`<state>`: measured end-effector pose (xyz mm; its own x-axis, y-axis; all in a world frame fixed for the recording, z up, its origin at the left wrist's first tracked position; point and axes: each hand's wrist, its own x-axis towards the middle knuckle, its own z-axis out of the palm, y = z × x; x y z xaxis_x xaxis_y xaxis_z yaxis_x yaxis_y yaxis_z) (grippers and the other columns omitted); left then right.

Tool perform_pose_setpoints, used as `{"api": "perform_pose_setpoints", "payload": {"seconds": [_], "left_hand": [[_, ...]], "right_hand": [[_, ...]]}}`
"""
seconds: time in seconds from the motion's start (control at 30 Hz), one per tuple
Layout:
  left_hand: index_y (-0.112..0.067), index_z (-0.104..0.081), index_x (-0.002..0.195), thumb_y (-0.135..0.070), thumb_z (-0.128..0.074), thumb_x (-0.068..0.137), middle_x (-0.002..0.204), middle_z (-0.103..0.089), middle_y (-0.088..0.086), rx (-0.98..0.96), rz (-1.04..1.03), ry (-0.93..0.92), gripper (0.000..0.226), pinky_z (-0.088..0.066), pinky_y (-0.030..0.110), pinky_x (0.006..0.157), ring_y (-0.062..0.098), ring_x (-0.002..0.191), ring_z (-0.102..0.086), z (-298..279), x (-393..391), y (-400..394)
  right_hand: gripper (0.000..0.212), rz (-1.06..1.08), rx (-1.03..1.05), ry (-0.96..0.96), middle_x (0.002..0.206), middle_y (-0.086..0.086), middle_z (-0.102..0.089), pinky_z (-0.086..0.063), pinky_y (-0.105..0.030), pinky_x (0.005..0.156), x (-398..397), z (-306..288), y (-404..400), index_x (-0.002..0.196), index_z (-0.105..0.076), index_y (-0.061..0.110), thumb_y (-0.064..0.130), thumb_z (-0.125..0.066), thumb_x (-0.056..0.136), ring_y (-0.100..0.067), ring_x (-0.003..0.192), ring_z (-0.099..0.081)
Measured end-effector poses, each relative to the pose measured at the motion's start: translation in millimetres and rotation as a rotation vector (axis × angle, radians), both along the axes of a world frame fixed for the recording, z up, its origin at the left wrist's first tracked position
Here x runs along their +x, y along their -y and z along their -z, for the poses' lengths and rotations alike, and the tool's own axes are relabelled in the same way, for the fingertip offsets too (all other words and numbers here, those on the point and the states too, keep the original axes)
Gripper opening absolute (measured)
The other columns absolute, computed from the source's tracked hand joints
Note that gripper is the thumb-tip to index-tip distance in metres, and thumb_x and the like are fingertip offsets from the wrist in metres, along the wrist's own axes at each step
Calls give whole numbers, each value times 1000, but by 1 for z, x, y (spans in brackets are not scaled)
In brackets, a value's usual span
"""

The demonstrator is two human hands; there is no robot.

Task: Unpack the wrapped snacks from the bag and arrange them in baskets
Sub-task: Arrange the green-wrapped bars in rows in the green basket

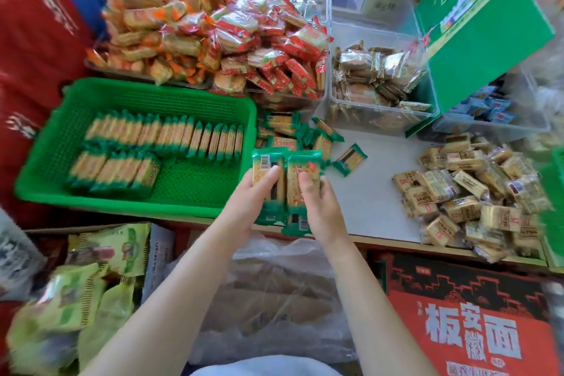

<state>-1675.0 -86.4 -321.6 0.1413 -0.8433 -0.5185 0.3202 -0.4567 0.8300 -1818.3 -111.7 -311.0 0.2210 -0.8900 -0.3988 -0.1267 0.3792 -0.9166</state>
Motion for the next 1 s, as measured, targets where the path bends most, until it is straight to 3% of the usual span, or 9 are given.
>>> {"api": "perform_pose_setpoints", "payload": {"seconds": [0.17,0.3,0.4,0.47,0.53,0.6,0.77,0.87,1.0], "left_hand": [[-29,-60,121,-62,-68,78,114,-73,3,-50,-8,111,55,-53,57,96,27,106,-70,-14,73,-29],[-31,-59,124,-62,-64,85,114,-73,0,16,-78,179,50,-54,50,95,22,104,-70,-6,150,-63],[-30,-58,121,-57,-55,95,110,-68,-2,136,-293,318,38,-51,34,78,17,97,-65,7,214,-87],[-27,-59,113,-54,-55,96,108,-67,1,171,-373,365,33,-50,35,77,18,95,-64,19,250,-102],[-30,-61,100,-51,-60,95,107,-68,5,180,-401,373,22,-54,43,86,22,96,-65,30,274,-113],[-30,-63,93,-46,-63,95,100,-70,2,162,-410,350,15,-56,39,80,20,91,-67,35,287,-120],[-27,-66,95,-39,-65,96,91,-71,-3,102,-403,301,12,-49,19,62,8,77,-67,43,292,-124],[-28,-67,99,-40,-65,95,92,-73,-1,89,-388,275,13,-54,20,63,8,78,-70,45,295,-128],[-28,-67,100,-39,-66,95,94,-73,0,85,-367,271,12,-56,30,71,15,84,-70,49,299,-130]], "right_hand": [[28,-15,31,5,108,8,-64,-46,-5,68,72,-15,-11,121,-53,19,40,-50,104,14,87,-63],[31,-190,89,-60,114,0,-63,-46,-21,77,141,-13,-20,120,-55,20,43,-52,101,-9,103,-62],[72,-133,109,-108,129,-6,-58,-44,-35,94,196,-5,-8,138,-44,13,57,-61,84,-22,117,-56],[95,-124,145,-124,146,-8,-47,-38,-41,106,230,2,1,154,-24,13,58,-65,80,-25,129,-49],[87,-146,116,-212,153,-10,-41,-38,-37,103,257,20,10,155,-19,10,48,-65,92,-27,130,-47],[88,-216,107,-377,156,-11,-35,-38,-37,102,277,40,16,156,-15,6,49,-62,95,-30,135,-43],[102,-381,186,-754,145,-19,-49,-43,-35,66,302,73,23,158,1,1,52,-59,94,-24,89,-55],[102,-359,187,-832,147,-18,-47,-44,-34,60,314,79,26,158,5,1,52,-58,96,-24,86,-58],[117,-353,148,-843,154,-20,-37,-56,-44,87,333,89,20,158,3,4,64,-65,85,-38,120,-58]]}}
